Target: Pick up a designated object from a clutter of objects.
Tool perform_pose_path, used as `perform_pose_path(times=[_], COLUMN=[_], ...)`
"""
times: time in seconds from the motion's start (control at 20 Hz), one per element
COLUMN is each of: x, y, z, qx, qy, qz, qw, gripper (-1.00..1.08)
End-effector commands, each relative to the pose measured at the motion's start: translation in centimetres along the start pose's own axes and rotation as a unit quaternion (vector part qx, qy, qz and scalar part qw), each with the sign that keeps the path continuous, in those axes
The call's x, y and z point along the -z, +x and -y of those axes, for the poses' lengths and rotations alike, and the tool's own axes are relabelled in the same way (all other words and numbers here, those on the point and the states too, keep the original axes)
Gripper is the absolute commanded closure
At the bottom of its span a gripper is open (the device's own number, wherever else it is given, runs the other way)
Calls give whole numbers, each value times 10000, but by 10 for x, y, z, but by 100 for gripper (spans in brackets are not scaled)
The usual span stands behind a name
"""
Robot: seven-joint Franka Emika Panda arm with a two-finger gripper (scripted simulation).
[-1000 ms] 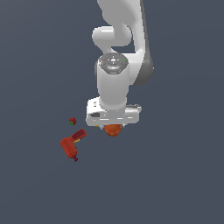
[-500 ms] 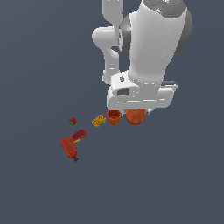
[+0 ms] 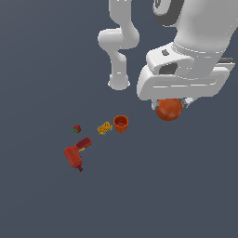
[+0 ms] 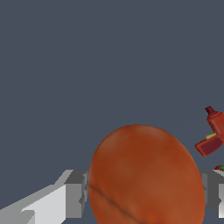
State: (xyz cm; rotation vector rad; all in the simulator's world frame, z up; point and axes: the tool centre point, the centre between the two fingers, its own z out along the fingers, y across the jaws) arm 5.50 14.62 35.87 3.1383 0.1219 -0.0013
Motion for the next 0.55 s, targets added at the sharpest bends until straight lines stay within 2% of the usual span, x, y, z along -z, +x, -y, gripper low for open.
perform_pose_path(times=[0.0, 0.5], x=[12, 28], y=[2, 6], z=[9, 22], qx=[-6, -5], qy=[1, 3], qz=[-4, -4], qw=[10000, 10000], gripper=[108, 108])
